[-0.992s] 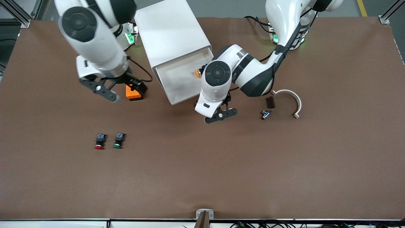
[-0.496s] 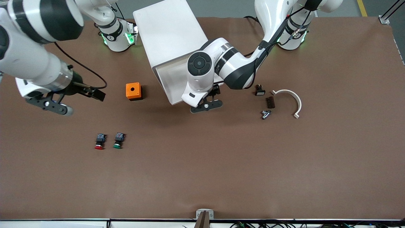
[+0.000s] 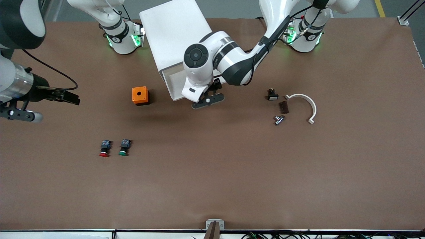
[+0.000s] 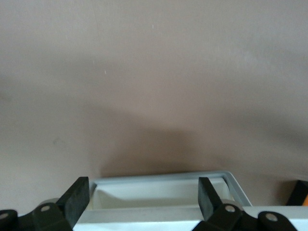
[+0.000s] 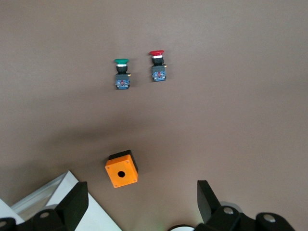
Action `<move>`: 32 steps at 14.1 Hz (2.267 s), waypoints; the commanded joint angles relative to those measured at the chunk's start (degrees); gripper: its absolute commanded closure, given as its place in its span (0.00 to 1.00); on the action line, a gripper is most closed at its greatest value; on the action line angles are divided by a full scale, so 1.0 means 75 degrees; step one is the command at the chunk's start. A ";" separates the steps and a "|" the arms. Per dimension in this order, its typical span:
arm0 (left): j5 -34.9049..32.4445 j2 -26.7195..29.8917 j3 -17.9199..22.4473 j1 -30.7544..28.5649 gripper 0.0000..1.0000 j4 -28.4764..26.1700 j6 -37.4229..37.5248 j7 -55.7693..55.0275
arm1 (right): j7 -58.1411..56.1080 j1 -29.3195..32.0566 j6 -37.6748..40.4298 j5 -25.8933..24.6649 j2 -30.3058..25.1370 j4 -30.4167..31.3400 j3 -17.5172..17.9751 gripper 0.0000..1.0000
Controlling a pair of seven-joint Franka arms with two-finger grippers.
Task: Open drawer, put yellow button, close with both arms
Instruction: 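Push the drawer shut with the left gripper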
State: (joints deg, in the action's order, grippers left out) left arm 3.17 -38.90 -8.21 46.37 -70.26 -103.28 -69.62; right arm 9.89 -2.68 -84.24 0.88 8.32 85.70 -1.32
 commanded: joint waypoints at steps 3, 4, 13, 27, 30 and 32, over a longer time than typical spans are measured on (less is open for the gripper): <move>0.0887 0.0031 0.0005 0.0379 0.01 -0.0019 0.0199 -0.0210 | -0.1140 0.0614 0.0076 -0.0047 -0.0126 0.0023 0.0141 0.00; 0.1028 0.0031 0.0005 0.0415 0.01 -0.0019 0.0200 -0.0210 | -0.1258 0.0673 0.0076 -0.0047 -0.0126 0.0011 0.0130 0.00; 0.2282 -0.0028 -0.0007 0.0392 0.01 -0.0241 0.0188 -0.0175 | -0.1400 0.0732 0.0088 -0.0340 -0.0114 -0.0246 0.0165 0.00; 0.2846 0.0077 0.0075 0.0053 0.01 -0.0499 0.0176 -0.0127 | -0.1412 0.0779 0.0111 -0.0317 -0.0079 -0.0223 0.0165 0.00; 0.2928 0.0218 0.0063 -0.0380 0.01 -0.0441 0.0176 -0.0221 | -0.1365 0.0779 0.0064 -0.0294 -0.0079 -0.0235 0.0165 0.00; 0.2859 0.0475 0.0075 -0.0638 0.01 -0.0394 0.0188 -0.0198 | -0.1318 0.0872 0.0111 -0.0247 -0.0079 -0.0235 0.0141 0.00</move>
State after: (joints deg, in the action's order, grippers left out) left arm 23.99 -38.09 -7.82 43.15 -72.71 -102.15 -70.82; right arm -0.20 2.30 -84.05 -0.84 8.06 84.20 -0.97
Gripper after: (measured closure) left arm 0.004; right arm 0.000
